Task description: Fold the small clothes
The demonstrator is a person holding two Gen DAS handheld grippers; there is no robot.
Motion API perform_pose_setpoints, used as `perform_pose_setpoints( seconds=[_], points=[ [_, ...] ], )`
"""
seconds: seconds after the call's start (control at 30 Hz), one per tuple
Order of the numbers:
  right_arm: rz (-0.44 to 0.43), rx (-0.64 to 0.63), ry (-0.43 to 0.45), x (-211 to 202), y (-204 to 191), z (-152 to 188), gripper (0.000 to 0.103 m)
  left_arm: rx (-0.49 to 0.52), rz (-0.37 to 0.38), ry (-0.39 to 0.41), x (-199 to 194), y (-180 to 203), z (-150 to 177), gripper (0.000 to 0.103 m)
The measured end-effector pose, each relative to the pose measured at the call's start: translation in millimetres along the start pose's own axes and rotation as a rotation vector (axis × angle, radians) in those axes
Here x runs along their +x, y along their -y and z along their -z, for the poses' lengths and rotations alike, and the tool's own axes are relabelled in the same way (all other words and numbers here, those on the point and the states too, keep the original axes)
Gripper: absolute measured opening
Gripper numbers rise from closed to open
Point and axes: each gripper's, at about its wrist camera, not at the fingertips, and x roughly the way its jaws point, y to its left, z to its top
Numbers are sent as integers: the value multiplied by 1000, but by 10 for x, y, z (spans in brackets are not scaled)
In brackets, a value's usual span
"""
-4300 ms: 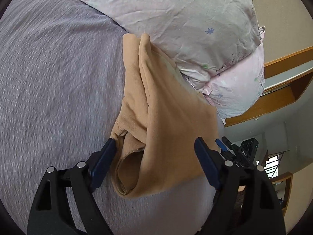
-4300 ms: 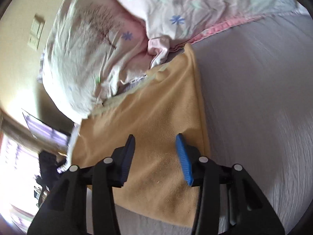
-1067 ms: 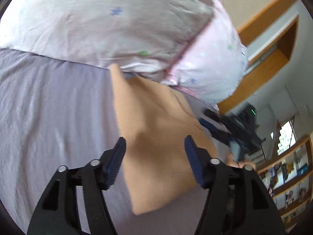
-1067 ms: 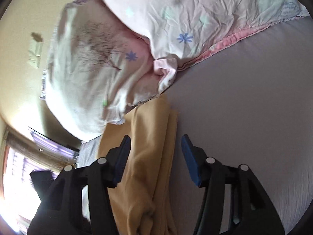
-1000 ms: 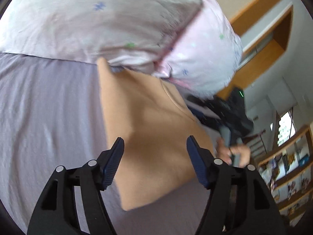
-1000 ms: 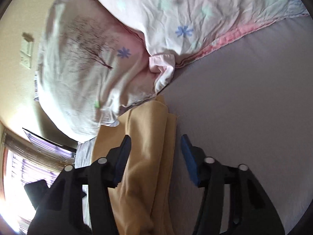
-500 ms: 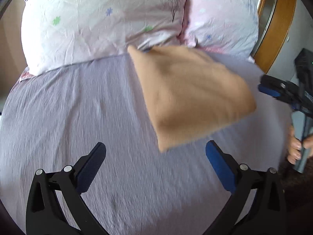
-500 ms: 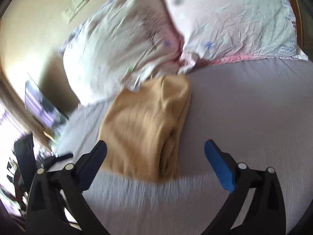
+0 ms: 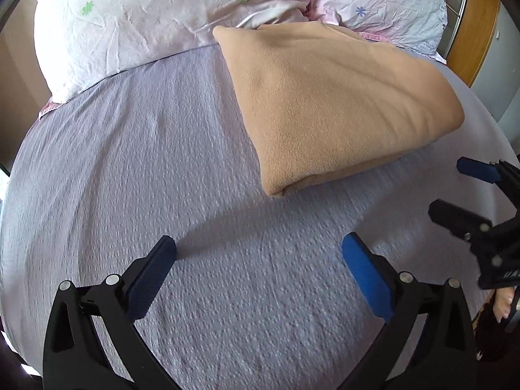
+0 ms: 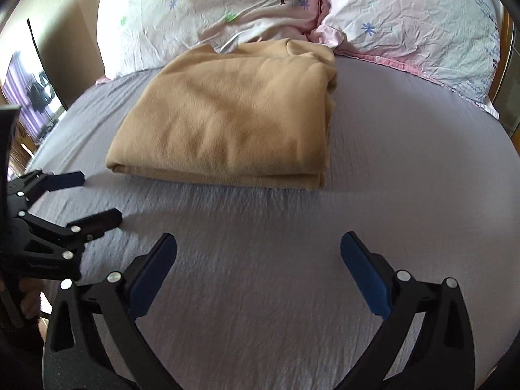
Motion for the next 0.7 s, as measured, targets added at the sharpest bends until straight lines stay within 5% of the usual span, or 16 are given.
perform_pose_setpoints(
  seconds=[0.17,0.7],
  points=[
    [65,-47,0,34,-102,59,101,0,0,31,-12,-16,29,102],
    [77,-29,3,6,-79,65,101,10,4,59,-24,-18,44,102]
  ],
)
